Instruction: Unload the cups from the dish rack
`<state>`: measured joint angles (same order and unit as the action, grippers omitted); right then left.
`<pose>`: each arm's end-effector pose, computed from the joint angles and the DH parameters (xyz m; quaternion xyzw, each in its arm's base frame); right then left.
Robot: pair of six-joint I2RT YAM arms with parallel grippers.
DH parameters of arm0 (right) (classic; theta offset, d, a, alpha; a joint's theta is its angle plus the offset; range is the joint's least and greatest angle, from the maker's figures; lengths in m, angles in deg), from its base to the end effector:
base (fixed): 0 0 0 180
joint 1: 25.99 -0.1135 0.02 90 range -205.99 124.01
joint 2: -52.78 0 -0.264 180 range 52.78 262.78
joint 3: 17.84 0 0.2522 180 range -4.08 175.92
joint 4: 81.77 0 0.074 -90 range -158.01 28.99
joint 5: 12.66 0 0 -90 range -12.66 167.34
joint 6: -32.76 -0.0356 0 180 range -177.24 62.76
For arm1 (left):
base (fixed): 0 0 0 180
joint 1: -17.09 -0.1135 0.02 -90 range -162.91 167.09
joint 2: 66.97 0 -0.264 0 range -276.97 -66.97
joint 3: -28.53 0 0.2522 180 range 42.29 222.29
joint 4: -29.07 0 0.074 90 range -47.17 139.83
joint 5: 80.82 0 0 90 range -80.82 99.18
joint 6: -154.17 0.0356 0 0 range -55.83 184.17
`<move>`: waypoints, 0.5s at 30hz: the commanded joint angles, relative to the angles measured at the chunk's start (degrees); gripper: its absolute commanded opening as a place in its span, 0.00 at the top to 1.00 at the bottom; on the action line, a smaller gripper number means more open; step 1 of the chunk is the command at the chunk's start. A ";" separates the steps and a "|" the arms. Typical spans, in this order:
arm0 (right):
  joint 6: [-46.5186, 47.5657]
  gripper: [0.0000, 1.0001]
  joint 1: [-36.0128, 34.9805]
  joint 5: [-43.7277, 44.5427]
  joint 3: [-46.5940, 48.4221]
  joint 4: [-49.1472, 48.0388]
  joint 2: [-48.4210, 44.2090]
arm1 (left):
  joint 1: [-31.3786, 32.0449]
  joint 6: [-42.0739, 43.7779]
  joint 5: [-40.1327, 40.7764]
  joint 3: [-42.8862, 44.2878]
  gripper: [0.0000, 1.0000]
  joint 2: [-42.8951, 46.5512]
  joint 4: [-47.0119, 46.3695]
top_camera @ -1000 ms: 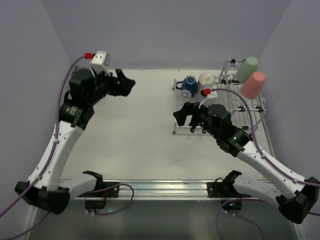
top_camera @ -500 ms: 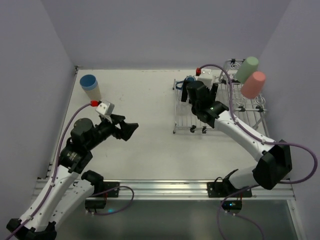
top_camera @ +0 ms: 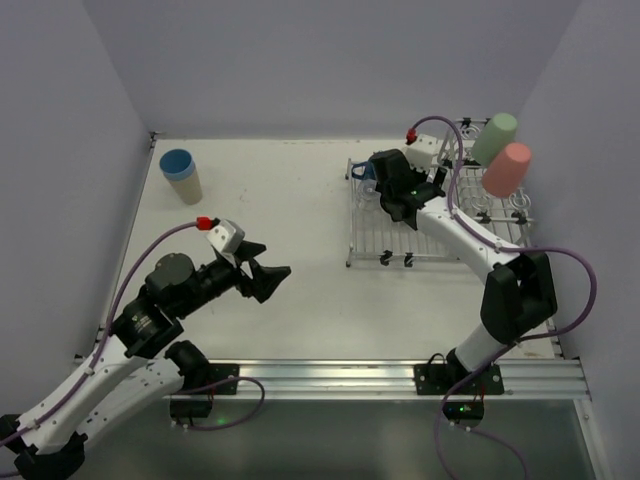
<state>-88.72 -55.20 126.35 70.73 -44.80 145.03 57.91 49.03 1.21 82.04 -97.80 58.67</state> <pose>0.3238 0.1502 0.2977 0.1895 0.8232 -0.1334 0.5182 0.0985 -0.0916 0.3329 0.2109 0.7178 -0.3563 0.5598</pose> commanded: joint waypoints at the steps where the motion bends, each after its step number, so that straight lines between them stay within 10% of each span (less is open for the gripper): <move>1: -5.69 0.01 1.17 2.41 2.54 0.27 1.27 | 2.24 1.78 2.69 0.51 0.14 -0.02 -0.10; 15: 0.45 0.01 4.78 -3.57 2.72 -6.06 5.22 | 4.18 1.86 3.84 0.42 0.14 -2.92 -0.28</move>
<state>-89.16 -51.14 123.58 71.25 -46.33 149.46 61.86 49.06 3.68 82.01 -100.43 58.82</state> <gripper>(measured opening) 0.990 0.857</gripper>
